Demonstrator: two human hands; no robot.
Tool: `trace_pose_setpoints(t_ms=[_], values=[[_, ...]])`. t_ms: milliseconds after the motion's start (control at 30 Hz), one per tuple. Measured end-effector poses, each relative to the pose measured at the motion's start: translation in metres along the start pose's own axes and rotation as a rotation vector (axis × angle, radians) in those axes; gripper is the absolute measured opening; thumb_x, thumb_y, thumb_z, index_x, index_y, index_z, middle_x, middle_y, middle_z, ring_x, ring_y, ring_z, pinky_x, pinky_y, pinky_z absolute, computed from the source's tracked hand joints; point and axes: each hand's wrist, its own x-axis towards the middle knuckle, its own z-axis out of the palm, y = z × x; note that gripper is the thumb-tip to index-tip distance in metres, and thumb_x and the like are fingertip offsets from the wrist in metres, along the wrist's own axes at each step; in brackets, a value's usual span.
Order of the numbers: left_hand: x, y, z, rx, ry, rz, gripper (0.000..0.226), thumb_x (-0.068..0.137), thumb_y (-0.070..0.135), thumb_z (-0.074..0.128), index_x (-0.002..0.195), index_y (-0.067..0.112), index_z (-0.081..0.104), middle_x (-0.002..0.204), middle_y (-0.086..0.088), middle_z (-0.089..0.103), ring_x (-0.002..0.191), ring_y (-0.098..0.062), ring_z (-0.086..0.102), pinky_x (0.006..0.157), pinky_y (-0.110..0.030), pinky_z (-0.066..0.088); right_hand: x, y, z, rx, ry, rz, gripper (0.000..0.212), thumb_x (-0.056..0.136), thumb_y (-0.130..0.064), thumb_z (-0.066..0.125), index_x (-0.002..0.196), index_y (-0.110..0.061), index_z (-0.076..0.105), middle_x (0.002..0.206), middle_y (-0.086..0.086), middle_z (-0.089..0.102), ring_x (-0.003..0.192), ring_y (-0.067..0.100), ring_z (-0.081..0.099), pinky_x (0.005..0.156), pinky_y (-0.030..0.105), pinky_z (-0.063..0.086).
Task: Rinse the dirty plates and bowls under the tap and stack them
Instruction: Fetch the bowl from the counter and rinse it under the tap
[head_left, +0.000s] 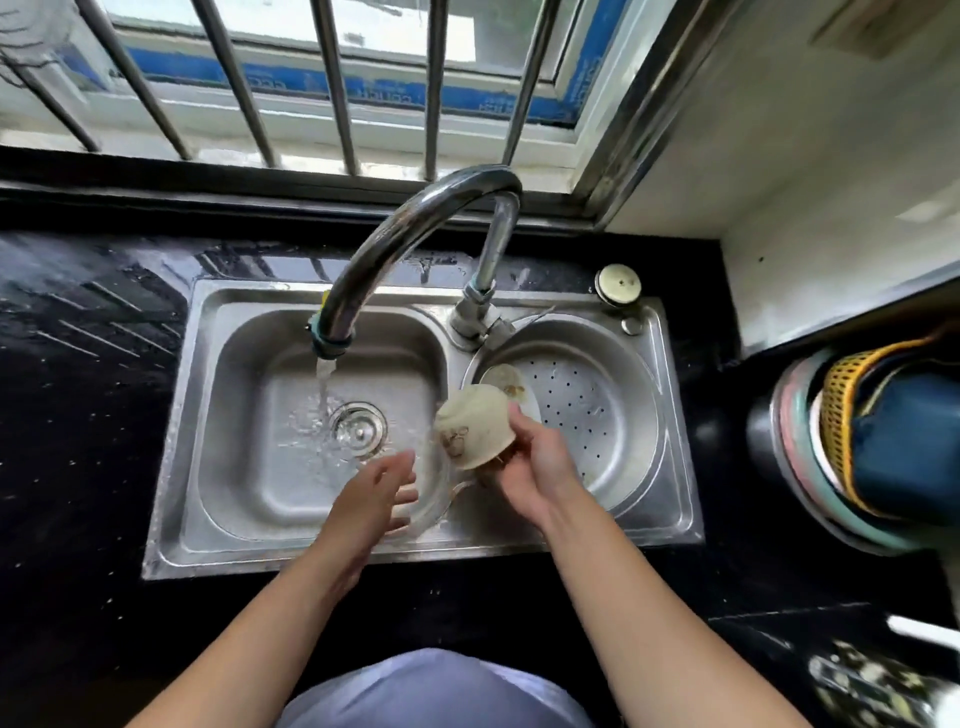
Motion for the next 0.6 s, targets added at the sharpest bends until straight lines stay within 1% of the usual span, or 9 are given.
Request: trace_pose_setpoints(t_ms=[33,67,100,167,233,300,467,533,600], values=[[-0.002,-0.008,0.009,0.110,-0.009,0.018,0.039,0.097,0.047,0.065,0.129,0.025,0.063,0.123,-0.001,0.072,0.106,-0.015,0.071,0.085,-0.036,0.057,0.001,-0.017,-0.010,-0.034,0.064,-0.060,0.038,0.103,-0.018,0.055,0.134,0.002,0.060,0.113,0.021,0.072,0.097,0.029,0.069,0.086,0.039,0.062],[-0.006,-0.017,0.018,0.225,-0.023,0.047,0.044,0.095,0.043,0.069,0.135,0.026,0.061,0.126,0.001,0.070,0.109,-0.014,0.070,0.087,-0.034,0.054,0.003,-0.034,-0.020,-0.072,0.135,-0.114,0.039,0.101,-0.016,0.059,0.134,0.003,0.060,0.111,0.020,0.072,0.094,0.027,0.071,0.073,0.035,0.064],[-0.010,-0.024,0.026,0.337,-0.042,0.083,0.050,0.093,0.041,0.072,0.139,0.027,0.059,0.130,0.002,0.068,0.114,-0.013,0.067,0.092,-0.032,0.051,0.006,-0.050,-0.029,-0.114,0.200,-0.157,0.039,0.099,-0.014,0.063,0.133,0.003,0.059,0.111,0.019,0.072,0.095,0.027,0.071,0.070,0.035,0.064],[-0.014,-0.037,0.042,0.567,-0.107,0.182,0.059,0.093,0.038,0.072,0.147,0.024,0.053,0.145,0.001,0.059,0.135,-0.017,0.055,0.109,-0.032,0.042,0.020,-0.075,-0.042,-0.188,0.291,-0.207,0.040,0.096,-0.013,0.067,0.132,0.000,0.057,0.118,0.020,0.070,0.105,0.030,0.070,0.086,0.041,0.062],[-0.015,-0.050,0.056,0.817,-0.204,0.257,0.067,0.095,0.040,0.067,0.155,0.023,0.043,0.166,-0.001,0.035,0.155,-0.019,0.029,0.126,-0.036,0.024,0.041,-0.096,-0.050,-0.228,0.341,-0.236,0.039,0.097,-0.014,0.067,0.132,-0.003,0.054,0.126,0.022,0.066,0.113,0.033,0.067,0.097,0.046,0.057],[-0.013,-0.062,0.067,1.045,-0.226,0.286,0.070,0.095,0.046,0.060,0.158,0.030,0.036,0.173,0.003,0.013,0.159,-0.021,0.012,0.128,-0.040,0.014,0.063,-0.112,-0.053,-0.239,0.381,-0.252,0.040,0.099,-0.015,0.066,0.135,-0.004,0.053,0.130,0.023,0.064,0.118,0.035,0.065,0.101,0.051,0.056],[-0.012,-0.084,0.076,1.281,-0.208,0.322,0.079,0.090,0.055,0.047,0.162,0.033,0.025,0.173,0.003,-0.017,0.160,-0.019,-0.001,0.129,-0.039,0.014,0.111,-0.128,-0.045,-0.270,0.437,-0.230,0.046,0.097,-0.011,0.068,0.139,-0.001,0.054,0.138,0.022,0.060,0.123,0.037,0.063,0.100,0.052,0.056],[-0.011,-0.089,0.074,1.325,-0.205,0.333,0.080,0.089,0.055,0.045,0.162,0.033,0.024,0.170,0.003,-0.023,0.160,-0.017,-0.006,0.129,-0.038,0.013,0.122,-0.125,-0.037,-0.376,0.489,-0.230,0.050,0.093,-0.016,0.073,0.137,0.001,0.056,0.139,0.022,0.059,0.123,0.038,0.062,0.101,0.051,0.056],[-0.011,-0.090,0.073,1.321,-0.197,0.348,0.079,0.088,0.053,0.045,0.162,0.032,0.027,0.167,0.002,-0.024,0.160,-0.017,-0.006,0.130,-0.036,0.012,0.128,-0.122,-0.027,-0.531,0.550,-0.240,0.050,0.090,-0.022,0.077,0.130,0.003,0.061,0.137,0.024,0.061,0.124,0.039,0.061,0.106,0.049,0.051]])
